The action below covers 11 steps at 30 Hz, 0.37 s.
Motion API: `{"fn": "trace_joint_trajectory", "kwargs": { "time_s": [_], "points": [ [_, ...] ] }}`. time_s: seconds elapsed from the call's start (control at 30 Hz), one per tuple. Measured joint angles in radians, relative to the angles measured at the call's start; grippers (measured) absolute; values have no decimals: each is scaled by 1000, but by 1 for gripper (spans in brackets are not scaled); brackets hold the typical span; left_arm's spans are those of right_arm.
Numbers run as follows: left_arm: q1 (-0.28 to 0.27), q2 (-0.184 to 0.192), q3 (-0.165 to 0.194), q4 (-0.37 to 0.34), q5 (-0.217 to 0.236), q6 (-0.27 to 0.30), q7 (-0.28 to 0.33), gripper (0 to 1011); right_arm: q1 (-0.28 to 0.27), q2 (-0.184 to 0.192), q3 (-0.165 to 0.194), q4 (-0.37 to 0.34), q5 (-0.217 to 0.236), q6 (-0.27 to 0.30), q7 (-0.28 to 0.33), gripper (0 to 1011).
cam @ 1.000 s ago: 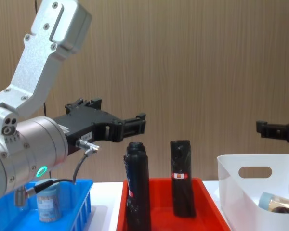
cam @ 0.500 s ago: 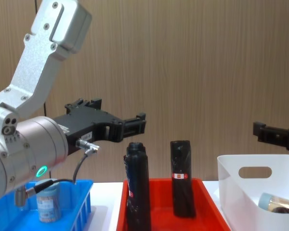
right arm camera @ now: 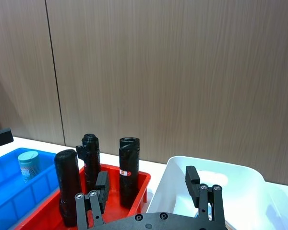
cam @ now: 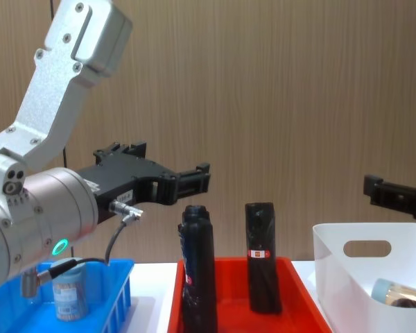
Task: Pick the cotton swabs from the blue box and place them into the white box.
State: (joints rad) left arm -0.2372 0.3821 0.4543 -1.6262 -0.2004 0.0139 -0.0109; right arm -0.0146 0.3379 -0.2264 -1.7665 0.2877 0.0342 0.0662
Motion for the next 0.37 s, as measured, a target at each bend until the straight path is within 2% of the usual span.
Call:
{"fn": "trace_joint_trajectory", "kwargs": {
  "time_s": [0.37],
  "points": [
    [0,0,0,0,0,0,0,1004,0,0,0,0,0,0,0,1002]
  ]
}}
